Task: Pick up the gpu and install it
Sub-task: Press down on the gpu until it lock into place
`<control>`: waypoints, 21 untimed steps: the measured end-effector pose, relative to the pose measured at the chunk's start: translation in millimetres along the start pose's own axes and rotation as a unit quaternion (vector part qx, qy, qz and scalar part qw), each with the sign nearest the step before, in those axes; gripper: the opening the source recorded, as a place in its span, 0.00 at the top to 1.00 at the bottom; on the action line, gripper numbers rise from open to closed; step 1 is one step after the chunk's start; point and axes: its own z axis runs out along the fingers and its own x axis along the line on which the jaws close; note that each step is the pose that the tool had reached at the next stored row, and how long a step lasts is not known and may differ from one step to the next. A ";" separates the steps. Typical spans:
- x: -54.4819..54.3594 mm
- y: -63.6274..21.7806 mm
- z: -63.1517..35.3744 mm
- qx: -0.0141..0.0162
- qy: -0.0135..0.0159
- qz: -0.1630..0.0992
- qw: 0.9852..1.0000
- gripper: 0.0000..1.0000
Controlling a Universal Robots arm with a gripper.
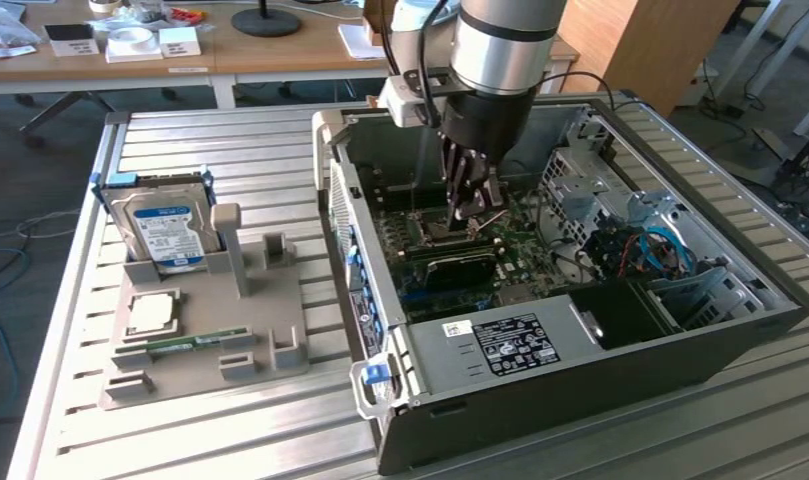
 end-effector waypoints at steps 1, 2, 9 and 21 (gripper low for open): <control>0.0 0.0 0.4 0.000 0.000 0.000 1.000 0.89; 0.0 0.0 0.9 0.000 0.000 0.000 1.000 0.89; 0.0 0.1 6.0 0.000 0.000 0.000 1.000 0.89; -2.2 -0.1 8.0 0.000 -0.001 0.000 1.000 0.89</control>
